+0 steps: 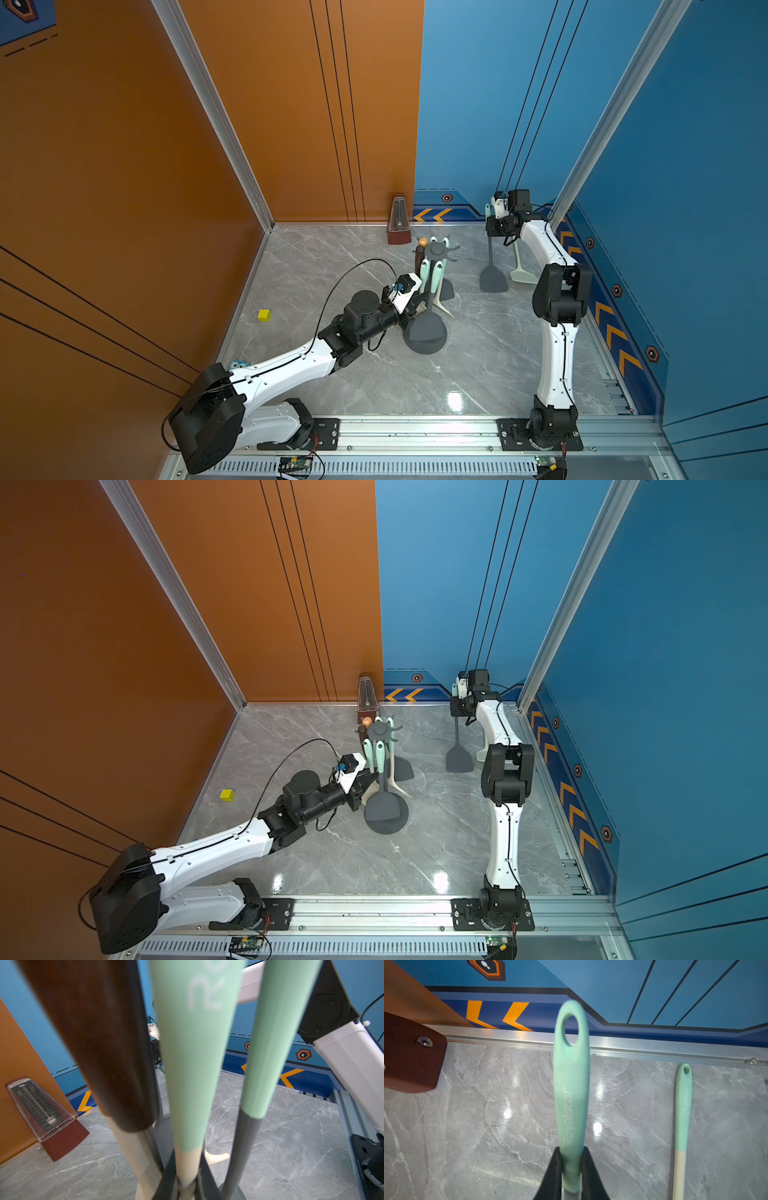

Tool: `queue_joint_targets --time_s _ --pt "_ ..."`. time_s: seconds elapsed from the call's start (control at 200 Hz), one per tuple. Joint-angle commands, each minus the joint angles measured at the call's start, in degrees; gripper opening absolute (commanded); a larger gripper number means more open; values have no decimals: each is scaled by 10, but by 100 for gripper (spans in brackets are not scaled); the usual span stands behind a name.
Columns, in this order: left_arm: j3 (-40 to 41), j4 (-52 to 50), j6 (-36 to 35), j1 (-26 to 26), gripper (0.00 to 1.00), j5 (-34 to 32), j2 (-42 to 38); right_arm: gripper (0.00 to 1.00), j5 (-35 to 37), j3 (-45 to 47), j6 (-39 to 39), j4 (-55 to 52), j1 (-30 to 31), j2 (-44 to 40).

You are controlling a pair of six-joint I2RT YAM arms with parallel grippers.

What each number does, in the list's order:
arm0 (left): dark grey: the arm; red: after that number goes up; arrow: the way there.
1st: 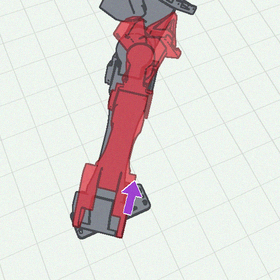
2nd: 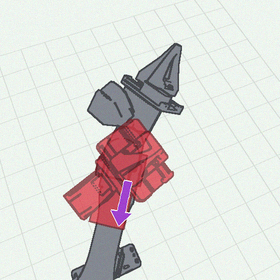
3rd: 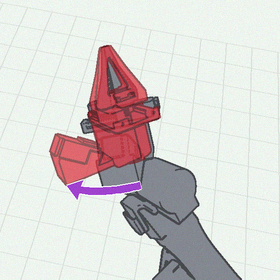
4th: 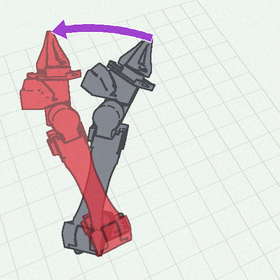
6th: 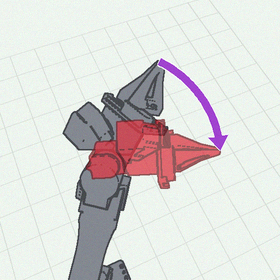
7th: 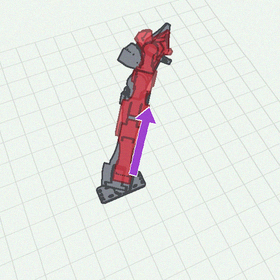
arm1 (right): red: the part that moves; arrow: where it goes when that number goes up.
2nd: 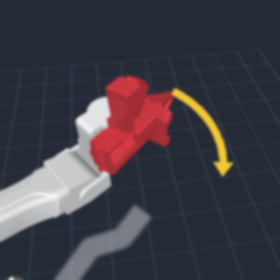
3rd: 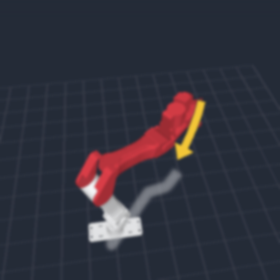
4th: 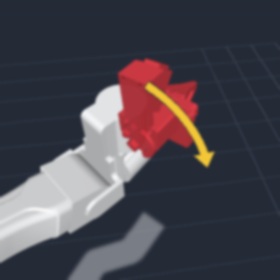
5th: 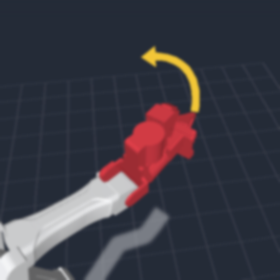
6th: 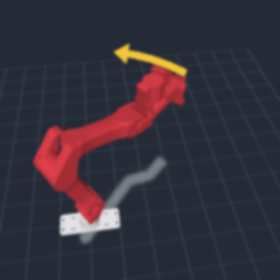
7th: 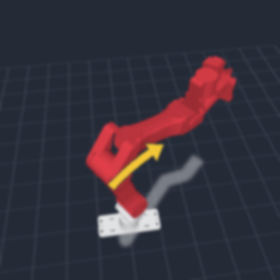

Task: Take the spatula off the kitchen utensil rack
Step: Place the spatula at the center of the board.

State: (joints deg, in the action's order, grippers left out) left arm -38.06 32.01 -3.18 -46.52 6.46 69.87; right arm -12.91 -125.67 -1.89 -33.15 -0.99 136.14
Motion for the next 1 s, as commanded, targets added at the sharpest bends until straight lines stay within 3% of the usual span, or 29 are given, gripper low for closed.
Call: queue_joint_targets --time_s 0.0,0.996 --pt "-6 -22 2 -3 12 -17 11 0 -14 -34 28 -15 -12 22" --pt "-10 -22 1 -3 12 -20 21 0 -11 -111 89 -33 -22 135"
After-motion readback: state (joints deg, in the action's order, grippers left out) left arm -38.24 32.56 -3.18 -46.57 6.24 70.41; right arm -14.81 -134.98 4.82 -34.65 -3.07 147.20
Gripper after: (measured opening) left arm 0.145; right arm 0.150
